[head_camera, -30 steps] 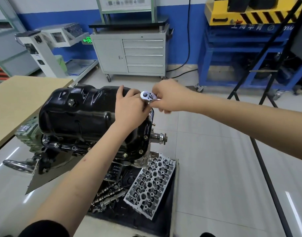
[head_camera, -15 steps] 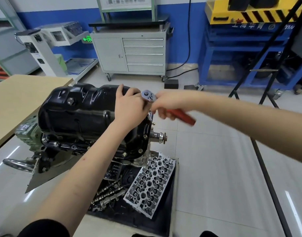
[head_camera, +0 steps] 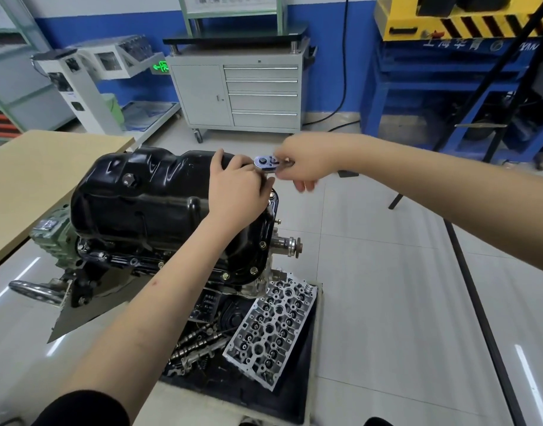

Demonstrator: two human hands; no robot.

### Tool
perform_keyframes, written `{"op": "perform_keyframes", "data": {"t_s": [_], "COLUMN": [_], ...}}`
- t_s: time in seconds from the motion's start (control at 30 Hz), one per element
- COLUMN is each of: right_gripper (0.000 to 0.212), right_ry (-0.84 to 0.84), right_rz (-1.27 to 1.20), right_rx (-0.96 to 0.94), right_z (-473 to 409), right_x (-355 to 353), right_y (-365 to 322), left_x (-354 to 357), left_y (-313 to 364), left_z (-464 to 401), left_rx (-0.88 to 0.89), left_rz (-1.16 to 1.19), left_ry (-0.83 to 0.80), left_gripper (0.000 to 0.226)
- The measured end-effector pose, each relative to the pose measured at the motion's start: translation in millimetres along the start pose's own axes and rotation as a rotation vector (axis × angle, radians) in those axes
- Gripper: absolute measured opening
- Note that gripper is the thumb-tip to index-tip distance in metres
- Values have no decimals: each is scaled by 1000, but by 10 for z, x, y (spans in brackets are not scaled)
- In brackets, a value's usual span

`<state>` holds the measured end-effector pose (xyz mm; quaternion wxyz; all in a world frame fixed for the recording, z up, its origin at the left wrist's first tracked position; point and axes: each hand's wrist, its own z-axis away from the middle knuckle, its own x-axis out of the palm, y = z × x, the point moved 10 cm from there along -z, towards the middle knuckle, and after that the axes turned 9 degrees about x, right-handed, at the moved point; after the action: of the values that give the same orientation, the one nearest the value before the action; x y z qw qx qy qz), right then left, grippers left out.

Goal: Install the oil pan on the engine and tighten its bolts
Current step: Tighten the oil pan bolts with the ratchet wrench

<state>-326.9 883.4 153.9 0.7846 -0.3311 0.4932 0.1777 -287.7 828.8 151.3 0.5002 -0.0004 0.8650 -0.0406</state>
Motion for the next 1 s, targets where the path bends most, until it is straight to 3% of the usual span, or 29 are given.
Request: {"op": "perform_keyframes", "data": {"t_s": [0.07,0.1,0.17,0.27,0.37,0.53,0.73,1.0], "right_gripper": [23,23,23,16,9,15,4,11], "right_ry": [-238,-273,-274,-268,-57,104,105,103], "right_rz": [-632,-854,-1014,-805,-490,-475,-480,-528], "right_rx": [116,143,150,132,80,43,33,4], "right_z": [101,133,126,108,103,137,170,215], "right_x": [400,542,647,487,103,-160,-178,-205], "right_y": [-15,-61,-96,-27,74,67,71,68], "left_x": [33,41,40,41,15,-49,-22,-47], "left_y": [-4,-1,-1,1,-5,-95,-116,-109], "left_z": [4,7,8,5,-6,-24,-14,-6], "left_rx": [4,13,18,10,-6,-100,-103,-87], "left_rz": [-2,-3,-3,4,-7,51,94,125], "left_ry": [-34,-43,-49,-43,5,87,79,86], "left_gripper": [26,24,22,25,31,40,45,41]}}
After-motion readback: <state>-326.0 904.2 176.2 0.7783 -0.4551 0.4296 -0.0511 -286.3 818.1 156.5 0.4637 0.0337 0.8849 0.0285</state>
